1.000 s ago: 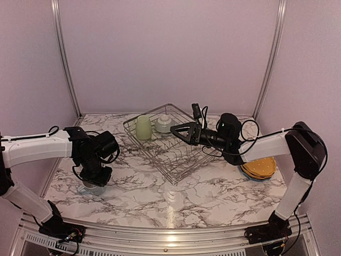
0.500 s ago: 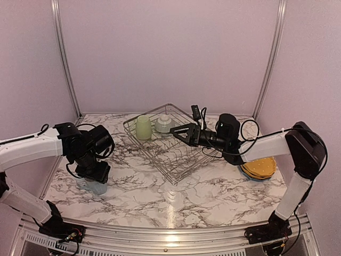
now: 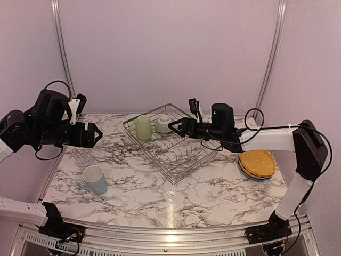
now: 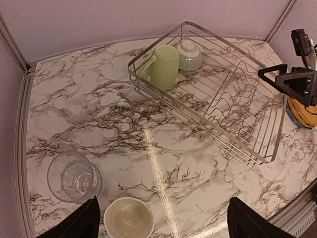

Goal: Unload the mixed dishes from the dish rack
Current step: Grab the cup from the dish rack.

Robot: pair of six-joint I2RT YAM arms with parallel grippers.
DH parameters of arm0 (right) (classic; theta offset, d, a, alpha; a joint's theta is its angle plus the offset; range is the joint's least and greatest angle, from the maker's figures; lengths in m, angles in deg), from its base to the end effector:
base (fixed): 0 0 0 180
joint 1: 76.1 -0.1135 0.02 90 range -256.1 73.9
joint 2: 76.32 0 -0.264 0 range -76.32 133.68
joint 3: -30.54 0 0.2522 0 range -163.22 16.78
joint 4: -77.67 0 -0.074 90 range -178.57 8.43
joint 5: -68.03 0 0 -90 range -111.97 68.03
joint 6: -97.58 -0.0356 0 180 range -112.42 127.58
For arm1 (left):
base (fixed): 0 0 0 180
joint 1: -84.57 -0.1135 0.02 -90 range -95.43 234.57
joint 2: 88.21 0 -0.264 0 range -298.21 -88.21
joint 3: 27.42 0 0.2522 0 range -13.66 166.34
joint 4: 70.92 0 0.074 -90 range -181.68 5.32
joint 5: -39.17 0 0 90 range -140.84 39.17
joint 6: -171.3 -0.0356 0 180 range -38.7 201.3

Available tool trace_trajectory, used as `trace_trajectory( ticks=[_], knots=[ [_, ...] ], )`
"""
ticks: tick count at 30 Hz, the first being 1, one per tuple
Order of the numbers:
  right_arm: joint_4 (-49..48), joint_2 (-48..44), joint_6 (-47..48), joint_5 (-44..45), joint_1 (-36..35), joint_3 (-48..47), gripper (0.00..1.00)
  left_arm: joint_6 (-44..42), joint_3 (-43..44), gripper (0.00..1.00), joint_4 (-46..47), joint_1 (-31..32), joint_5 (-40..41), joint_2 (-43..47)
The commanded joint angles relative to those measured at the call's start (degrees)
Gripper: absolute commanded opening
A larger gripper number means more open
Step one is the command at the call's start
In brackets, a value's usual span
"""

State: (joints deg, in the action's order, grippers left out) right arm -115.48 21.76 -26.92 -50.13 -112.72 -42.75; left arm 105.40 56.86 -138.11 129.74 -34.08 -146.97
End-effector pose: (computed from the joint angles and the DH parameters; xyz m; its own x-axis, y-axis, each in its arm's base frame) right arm 0.3024 0.2457 0.2479 -0.6415 0.1454 -0.7532 -0.6474 0.4241 0.6332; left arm 0.1422 -0.1285 0.3760 -0.6432 0.0924 -0.7601 0.2900 0.9481 -0.1301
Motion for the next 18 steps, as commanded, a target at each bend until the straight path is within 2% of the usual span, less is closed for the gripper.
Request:
trace_trajectory(
  ticks=[1,4,7,12,18],
  knots=[
    [15.2,0.4,9.3,10.3,0.1,-8.1,0.87,-4.9,0.0,0.92,19.7,0.0,2.5,4.8],
    [21.5,3.0,13.3,15.5,-0.2,-12.6,0.87,-7.5,-1.4,0.94,31.2,-0.1,3.6,5.7],
    [26.5,5.3,16.0,19.1,-0.5,-17.1,0.87,-11.4,-0.3,0.96,38.0,-0.1,3.8,4.6],
    [36.2,11.3,22.3,24.9,-2.2,-27.9,0.89,-15.7,4.2,0.96,39.7,-0.1,4.8,0.4],
    [39.8,21.1,26.1,27.9,-4.8,-40.8,0.92,-17.6,-2.9,0.96,44.7,-0.1,8.9,3.3]
  ],
)
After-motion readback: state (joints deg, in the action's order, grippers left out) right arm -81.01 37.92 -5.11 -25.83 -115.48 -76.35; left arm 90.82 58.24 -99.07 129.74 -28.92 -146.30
